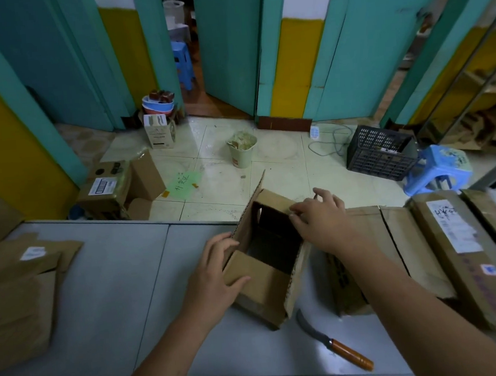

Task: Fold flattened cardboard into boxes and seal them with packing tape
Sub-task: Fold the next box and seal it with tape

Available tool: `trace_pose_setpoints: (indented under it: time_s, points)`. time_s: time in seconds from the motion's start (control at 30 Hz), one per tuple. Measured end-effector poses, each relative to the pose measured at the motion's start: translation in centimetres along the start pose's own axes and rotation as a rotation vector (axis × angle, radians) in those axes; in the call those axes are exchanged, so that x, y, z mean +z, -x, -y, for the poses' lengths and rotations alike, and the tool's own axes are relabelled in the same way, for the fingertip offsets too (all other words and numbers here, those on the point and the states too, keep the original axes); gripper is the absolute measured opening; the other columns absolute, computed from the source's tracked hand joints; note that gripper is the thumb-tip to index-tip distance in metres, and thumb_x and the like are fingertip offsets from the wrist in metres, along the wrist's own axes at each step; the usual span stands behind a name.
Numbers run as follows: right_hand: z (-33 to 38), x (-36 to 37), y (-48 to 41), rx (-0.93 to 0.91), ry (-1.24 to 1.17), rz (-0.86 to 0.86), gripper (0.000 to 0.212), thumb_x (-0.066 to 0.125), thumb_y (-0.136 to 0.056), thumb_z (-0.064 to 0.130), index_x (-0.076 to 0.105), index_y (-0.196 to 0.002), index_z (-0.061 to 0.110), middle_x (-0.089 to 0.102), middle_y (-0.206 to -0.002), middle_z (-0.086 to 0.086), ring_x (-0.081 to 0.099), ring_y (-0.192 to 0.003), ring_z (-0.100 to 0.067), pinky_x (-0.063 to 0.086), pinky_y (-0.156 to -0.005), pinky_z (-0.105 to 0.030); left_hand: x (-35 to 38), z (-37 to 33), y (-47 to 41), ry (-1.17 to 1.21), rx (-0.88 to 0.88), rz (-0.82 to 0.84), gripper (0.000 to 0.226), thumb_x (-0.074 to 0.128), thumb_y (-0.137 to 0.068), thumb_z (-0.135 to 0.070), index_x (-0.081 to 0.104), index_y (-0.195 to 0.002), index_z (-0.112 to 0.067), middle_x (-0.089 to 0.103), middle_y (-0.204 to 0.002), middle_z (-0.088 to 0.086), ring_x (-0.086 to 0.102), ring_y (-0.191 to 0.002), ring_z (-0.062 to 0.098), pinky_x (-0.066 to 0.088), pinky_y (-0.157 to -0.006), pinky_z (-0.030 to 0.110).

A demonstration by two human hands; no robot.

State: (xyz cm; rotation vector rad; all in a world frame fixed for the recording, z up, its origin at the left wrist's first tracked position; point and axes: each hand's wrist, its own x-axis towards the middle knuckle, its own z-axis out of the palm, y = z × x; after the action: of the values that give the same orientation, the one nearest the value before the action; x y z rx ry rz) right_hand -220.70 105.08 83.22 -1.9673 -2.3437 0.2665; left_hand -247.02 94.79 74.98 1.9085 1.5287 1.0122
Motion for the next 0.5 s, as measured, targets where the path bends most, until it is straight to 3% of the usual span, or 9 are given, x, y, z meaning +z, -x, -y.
trace_pose_setpoints:
  time_s: [0.1, 0.23, 0.3, 0.37, 0.43, 0.5]
  points:
    - [-0.2, 1.2, 0.0, -0.025, -0.023, 0.046, 0.041, 0.037, -0.107, 0.051, 0.067, -0.131, 0.038, 0.064, -0.139, 0.003, 0.016, -0.157, -0.032, 0.017, -0.123, -0.061, 0.3, -0.5, 0.3, -0.068, 0.008, 0.074, 0.097, 0.088, -0.084, -0.037, 0.026, -0.154, -0.058, 0.045, -0.153, -0.027, 0.056, -0.133, 0.004, 0.06, -0.099, 0.036]
    - [-0.9, 3.8, 0.8, -0.052, -0.195, 0.109, 0.048, 0.042, -0.108, 0.047, 0.046, -0.153, 0.031, 0.036, -0.165, 0.004, 0.005, -0.161, -0.027, 0.012, -0.128, -0.06, 0.5, -0.7, 0.5, -0.112, 0.034, 0.174, 0.08, 0.073, -0.095, -0.046, 0.025, -0.158, -0.06, 0.045, -0.154, -0.024, 0.051, -0.136, 0.003, 0.06, -0.098, 0.042]
    - [-1.5, 5.3, 1.8, -0.066, -0.287, 0.032, 0.051, 0.049, -0.107, 0.04, 0.044, -0.156, 0.026, 0.029, -0.169, 0.003, 0.006, -0.161, -0.023, 0.009, -0.13, -0.055, 0.4, -0.5, 0.6, -0.136, 0.101, 0.238, 0.067, 0.067, -0.097, -0.052, 0.034, -0.156, -0.056, 0.038, -0.156, -0.03, 0.036, -0.146, -0.004, 0.057, -0.103, 0.04]
    - [-2.0, 6.2, 2.9, -0.024, -0.474, -0.116, 0.044, 0.058, -0.105, 0.03, 0.056, -0.147, 0.019, 0.037, -0.165, -0.001, 0.015, -0.16, -0.021, 0.017, -0.13, -0.052, 0.3, -0.2, 0.9, -0.16, 0.132, 0.277, 0.062, 0.06, -0.099, -0.055, 0.04, -0.157, -0.05, 0.032, -0.159, -0.034, 0.026, -0.152, -0.003, 0.056, -0.106, 0.039]
    - [-2.2, 7.0, 3.9, 0.088, -0.582, -0.271, 0.041, 0.066, -0.101, 0.023, 0.061, -0.141, 0.013, 0.042, -0.16, -0.005, 0.021, -0.158, -0.022, 0.024, -0.128, -0.049, 0.1, 0.0, 1.1, -0.183, 0.12, 0.296, 0.063, 0.056, -0.099, -0.057, 0.039, -0.159, -0.048, 0.027, -0.162, -0.036, 0.021, -0.155, -0.003, 0.055, -0.107, 0.04]
    - [-2.3, 7.7, 4.8, 0.215, -0.627, -0.309, 0.052, 0.068, -0.1, 0.027, 0.054, -0.148, 0.015, 0.034, -0.165, -0.006, 0.019, -0.158, -0.022, 0.023, -0.128, -0.046, 0.1, 0.2, 1.3, -0.221, 0.118, 0.329, 0.066, 0.053, -0.099, -0.061, 0.037, -0.16, -0.046, 0.019, -0.165, -0.036, 0.015, -0.158, -0.002, 0.054, -0.108, 0.044]
